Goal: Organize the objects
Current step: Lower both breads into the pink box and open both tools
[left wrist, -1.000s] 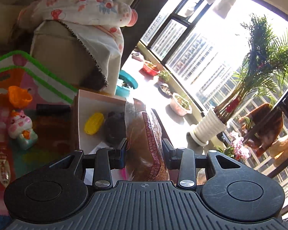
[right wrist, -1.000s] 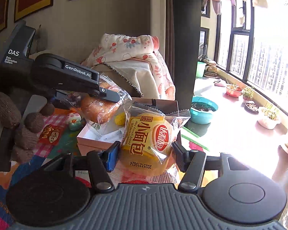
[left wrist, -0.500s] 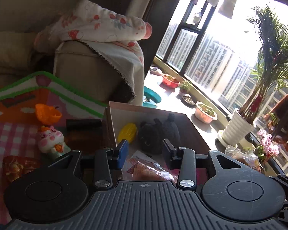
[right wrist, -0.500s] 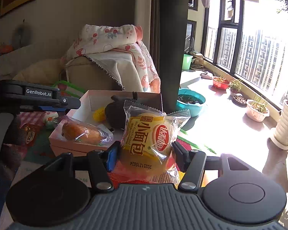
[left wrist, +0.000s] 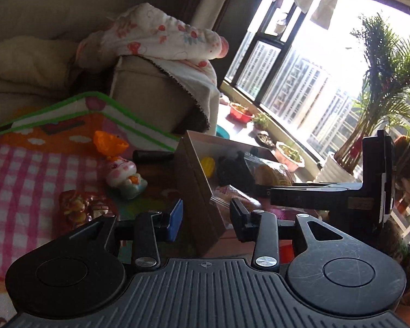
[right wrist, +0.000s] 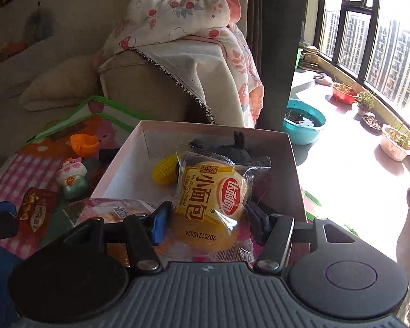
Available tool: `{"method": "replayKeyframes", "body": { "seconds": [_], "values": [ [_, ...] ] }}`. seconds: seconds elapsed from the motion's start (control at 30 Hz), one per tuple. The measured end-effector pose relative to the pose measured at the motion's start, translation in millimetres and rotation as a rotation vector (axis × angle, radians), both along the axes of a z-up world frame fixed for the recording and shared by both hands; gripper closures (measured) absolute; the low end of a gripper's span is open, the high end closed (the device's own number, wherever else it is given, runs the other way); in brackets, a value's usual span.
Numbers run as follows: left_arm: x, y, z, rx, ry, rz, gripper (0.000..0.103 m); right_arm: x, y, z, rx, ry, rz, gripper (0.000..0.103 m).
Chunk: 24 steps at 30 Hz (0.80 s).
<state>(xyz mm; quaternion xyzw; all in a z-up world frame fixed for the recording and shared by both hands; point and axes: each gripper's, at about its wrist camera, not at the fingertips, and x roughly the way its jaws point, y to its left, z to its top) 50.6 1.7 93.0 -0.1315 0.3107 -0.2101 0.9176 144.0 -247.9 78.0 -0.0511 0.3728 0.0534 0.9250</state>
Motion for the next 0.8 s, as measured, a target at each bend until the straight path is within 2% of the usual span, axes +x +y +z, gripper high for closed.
{"method": "replayKeyframes", "body": {
  "seconds": [0.07, 0.13, 0.17, 0.3, 0.43, 0.53, 0.6, 0.7, 0.8],
  "values": [
    [-3, -5, 1, 0.015, -0.005, -0.04, 0.061, 3, -2, -8, -0.056, 0.024, -0.027, 0.045],
    [-1, -16, 2, 0.01, -0.004, -0.105, 0.062, -4, -10, -6, -0.02, 0.013, -0.031, 0.044],
    [2, -24, 3, 0.011, -0.009, -0.136, 0.063, -12, -16, -2, 0.003, -0.006, -0.032, 0.043],
    [21, -59, -5, 0.044, -0.005, -0.201, 0.064, -48, -32, 17, 0.021, -0.146, -0.064, 0.024],
    [47, -86, -24, 0.09, 0.051, -0.184, 0.069, -70, -43, 25, -0.024, -0.225, -0.114, 0.024],
    [65, -96, -37, 0.064, 0.126, -0.186, 0.07, -73, -53, 21, -0.012, -0.221, -0.13, 0.024],
    [70, -100, -39, 0.078, 0.112, -0.183, 0.074, -73, -59, 18, 0.014, -0.205, -0.143, 0.024],
    [71, -97, -37, 0.056, 0.121, -0.196, 0.074, -76, -62, 12, 0.059, -0.187, -0.151, 0.024],
    [54, -86, -25, 0.065, 0.059, -0.272, 0.074, -90, -55, 10, 0.059, -0.212, -0.134, 0.021]
  ]
}}
